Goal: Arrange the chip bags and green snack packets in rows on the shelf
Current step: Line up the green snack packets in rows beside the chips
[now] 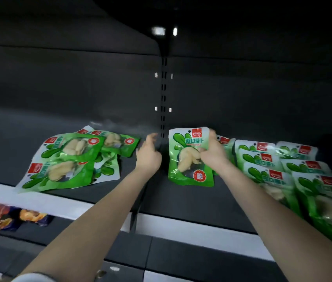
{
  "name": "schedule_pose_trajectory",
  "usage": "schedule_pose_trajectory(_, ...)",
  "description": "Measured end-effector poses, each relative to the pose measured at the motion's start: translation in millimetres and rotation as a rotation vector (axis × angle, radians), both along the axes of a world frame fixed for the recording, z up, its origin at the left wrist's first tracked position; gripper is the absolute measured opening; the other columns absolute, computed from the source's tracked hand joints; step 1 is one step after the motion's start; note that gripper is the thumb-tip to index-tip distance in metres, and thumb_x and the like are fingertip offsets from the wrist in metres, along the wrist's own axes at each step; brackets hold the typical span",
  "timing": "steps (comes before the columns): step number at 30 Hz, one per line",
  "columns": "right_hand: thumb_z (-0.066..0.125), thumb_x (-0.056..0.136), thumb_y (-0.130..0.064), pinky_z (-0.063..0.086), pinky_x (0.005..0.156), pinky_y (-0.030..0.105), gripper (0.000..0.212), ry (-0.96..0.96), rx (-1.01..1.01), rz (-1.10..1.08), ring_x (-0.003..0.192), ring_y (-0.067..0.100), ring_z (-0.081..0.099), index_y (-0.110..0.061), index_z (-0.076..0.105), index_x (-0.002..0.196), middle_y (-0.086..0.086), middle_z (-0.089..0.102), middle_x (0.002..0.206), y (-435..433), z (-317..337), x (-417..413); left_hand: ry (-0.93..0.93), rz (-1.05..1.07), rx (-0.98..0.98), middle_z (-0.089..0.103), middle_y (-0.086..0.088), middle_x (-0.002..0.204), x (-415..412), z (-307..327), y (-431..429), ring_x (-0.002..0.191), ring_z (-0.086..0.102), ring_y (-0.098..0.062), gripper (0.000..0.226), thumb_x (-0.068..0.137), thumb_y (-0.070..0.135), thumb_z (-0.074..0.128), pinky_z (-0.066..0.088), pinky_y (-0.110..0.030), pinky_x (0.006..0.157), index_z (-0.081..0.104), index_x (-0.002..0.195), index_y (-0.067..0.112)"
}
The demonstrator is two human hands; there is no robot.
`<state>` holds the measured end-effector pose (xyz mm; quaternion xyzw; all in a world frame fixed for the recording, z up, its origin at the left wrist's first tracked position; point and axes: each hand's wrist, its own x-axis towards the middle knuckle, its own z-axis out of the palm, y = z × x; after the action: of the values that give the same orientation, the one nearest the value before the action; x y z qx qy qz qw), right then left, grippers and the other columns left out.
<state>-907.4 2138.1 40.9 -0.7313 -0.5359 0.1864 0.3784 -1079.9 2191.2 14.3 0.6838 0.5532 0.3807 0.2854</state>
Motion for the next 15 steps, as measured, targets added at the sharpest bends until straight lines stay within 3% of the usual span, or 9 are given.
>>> schedule_pose_trajectory(3,0.055,0.091,-0.004,0.039,0.079,0.027,0.067,0.025,-0.033,-0.025,0.096,0.016,0.051,-0.023,0.023,0.146,0.000,0.053,0.102,-19.4,1.2,23.1,0.203,-0.078,-0.055,0.045,-0.014,0.138,27.4,-8.0,0.6,0.130,0.038,-0.031,0.059,0.083,-0.005,0.034,0.012,-0.044,0.116,0.033,0.139,0.014)
schedule_pose_trajectory(6,0.058,0.090,-0.007,0.041,0.085,0.029,0.076,-0.015,-0.062,-0.090,0.103,0.021,0.054,-0.021,0.015,0.150,0.007,0.057,0.116,-30.5,-6.2,37.3,0.304,-0.134,-0.057,0.042,-0.016,0.141,45.3,-14.2,1.1,0.133,0.034,-0.032,0.047,0.094,0.007,0.034,0.016,-0.040,0.113,0.032,0.140,0.012)
schedule_pose_trajectory(9,0.064,0.086,-0.008,0.046,0.094,0.037,0.089,-0.074,-0.060,-0.160,0.106,0.027,0.057,-0.021,0.006,0.153,0.012,0.059,0.118,-33.4,-17.9,44.6,0.502,-0.166,0.051,0.042,-0.013,0.143,50.5,-25.2,-2.3,0.136,0.029,-0.031,0.041,0.099,0.020,0.032,0.018,-0.041,0.114,0.035,0.139,0.015)
schedule_pose_trajectory(12,0.062,0.084,0.000,0.045,0.096,0.042,0.095,-0.154,-0.024,-0.177,0.108,0.030,0.053,-0.022,0.001,0.153,0.016,0.049,0.122,-33.0,-25.4,41.8,0.602,-0.201,0.139,0.036,-0.006,0.148,50.5,-32.5,-5.6,0.140,0.022,-0.027,0.041,0.100,0.026,0.029,0.012,-0.041,0.116,0.035,0.140,0.017)
schedule_pose_trajectory(15,0.061,0.079,0.009,0.038,0.103,0.040,0.099,-0.322,0.063,-0.238,0.122,0.031,0.038,-0.022,0.004,0.153,0.015,0.034,0.134,-30.8,-30.8,35.0,0.600,-0.201,0.139,0.034,-0.005,0.150,49.8,-32.3,-5.4,0.141,0.021,-0.026,0.042,0.100,0.027,0.029,0.011,-0.040,0.116,0.036,0.140,0.017)
